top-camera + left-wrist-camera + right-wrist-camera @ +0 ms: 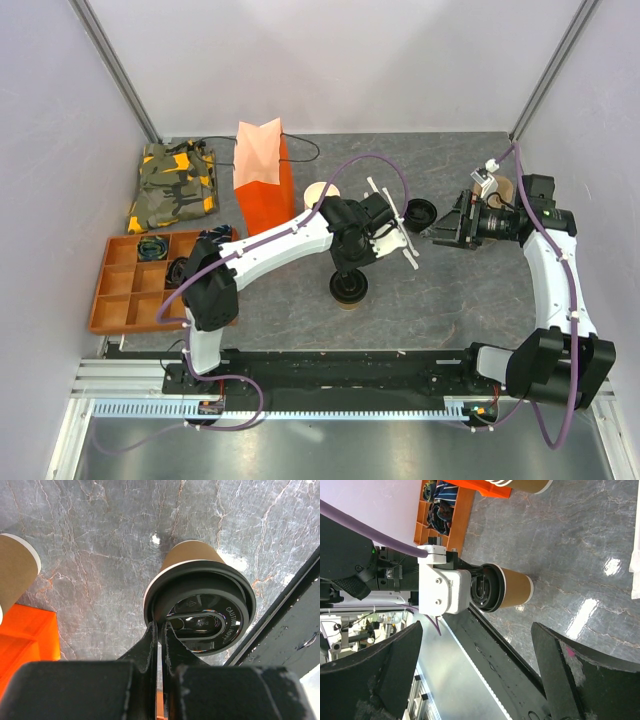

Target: Pack the takeout coffee

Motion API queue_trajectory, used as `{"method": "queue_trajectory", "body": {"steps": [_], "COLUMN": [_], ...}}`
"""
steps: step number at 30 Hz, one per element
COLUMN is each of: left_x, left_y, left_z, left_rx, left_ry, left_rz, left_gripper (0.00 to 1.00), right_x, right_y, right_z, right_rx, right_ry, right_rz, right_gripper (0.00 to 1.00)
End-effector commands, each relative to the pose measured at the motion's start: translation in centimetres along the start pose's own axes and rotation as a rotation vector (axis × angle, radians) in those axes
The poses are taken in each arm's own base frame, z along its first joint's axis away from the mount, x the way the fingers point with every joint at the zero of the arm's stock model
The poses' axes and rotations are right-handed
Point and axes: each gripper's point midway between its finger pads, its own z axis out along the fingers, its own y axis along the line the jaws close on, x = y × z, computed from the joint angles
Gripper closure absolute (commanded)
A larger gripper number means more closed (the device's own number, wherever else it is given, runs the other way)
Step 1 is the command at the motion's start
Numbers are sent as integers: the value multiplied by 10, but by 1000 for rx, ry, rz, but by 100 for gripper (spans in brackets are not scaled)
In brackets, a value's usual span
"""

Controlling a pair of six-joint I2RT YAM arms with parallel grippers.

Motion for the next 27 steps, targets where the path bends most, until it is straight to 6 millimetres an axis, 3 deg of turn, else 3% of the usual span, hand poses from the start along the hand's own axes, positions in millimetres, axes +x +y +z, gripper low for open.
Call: {"method": "queue_trajectory", "body": {"steps": [1,9,12,18,20,26,27], "left_x": [-12,-9,-11,-18,-26,-39,-42], "left_y": [1,0,-1,-1,-1,-1,-1], "left_z": [-1,6,5,-12,-23,-68,-80], "left_rx": [16,27,31,39,49,49,44], "left_ry": [-26,-7,-15,-46,-75,-157,-186], "left_rz": [3,6,8,27,30,48,47], "left_gripper": [98,98,93,70,64,31,29], "right_x": [-1,-2,-2,-1,-2,-2,-2], "right_y": [5,5,6,8,9,9,10], "right_z": [0,0,-1,-1,-1,-2,-3], "right_rx": [-38,-42,-41,-53,-54,-47,-43], "right_ry": [-10,-11,-11,-11,-13,-14,-16], "right_rz": [-32,-33,-36,-36,-37,-45,-48], "right_gripper": [2,2,2,2,2,2,2]}}
